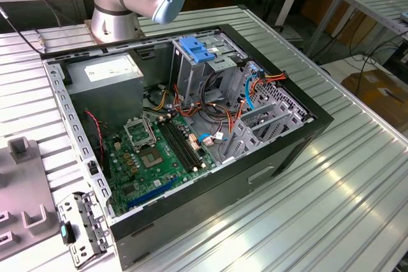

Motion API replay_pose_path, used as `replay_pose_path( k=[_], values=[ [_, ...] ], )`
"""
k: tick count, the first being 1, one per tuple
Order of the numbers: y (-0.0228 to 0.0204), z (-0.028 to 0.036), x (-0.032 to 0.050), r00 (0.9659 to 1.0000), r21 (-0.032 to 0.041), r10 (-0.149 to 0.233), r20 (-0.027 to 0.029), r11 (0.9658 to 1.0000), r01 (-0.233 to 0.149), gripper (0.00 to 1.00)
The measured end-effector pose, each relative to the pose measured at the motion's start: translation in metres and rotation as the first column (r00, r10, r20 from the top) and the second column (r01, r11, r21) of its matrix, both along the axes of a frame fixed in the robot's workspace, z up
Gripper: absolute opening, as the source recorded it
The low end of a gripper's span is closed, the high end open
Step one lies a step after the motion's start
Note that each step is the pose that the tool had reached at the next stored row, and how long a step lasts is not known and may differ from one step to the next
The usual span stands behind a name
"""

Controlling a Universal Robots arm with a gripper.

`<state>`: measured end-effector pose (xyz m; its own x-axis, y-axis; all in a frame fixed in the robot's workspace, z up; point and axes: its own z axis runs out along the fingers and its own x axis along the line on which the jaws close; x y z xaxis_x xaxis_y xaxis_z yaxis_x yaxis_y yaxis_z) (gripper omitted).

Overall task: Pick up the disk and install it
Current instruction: 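Reach for the disk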

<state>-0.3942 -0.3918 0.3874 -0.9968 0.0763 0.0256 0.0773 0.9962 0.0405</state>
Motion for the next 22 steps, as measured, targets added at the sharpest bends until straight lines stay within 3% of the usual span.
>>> replay_pose_path(
  k=[22],
  values=[
    [0.0018,-0.0016,-0.0442,1.0,0.0,0.0,-0.0048,1.0,0.0,0.11]
  ],
)
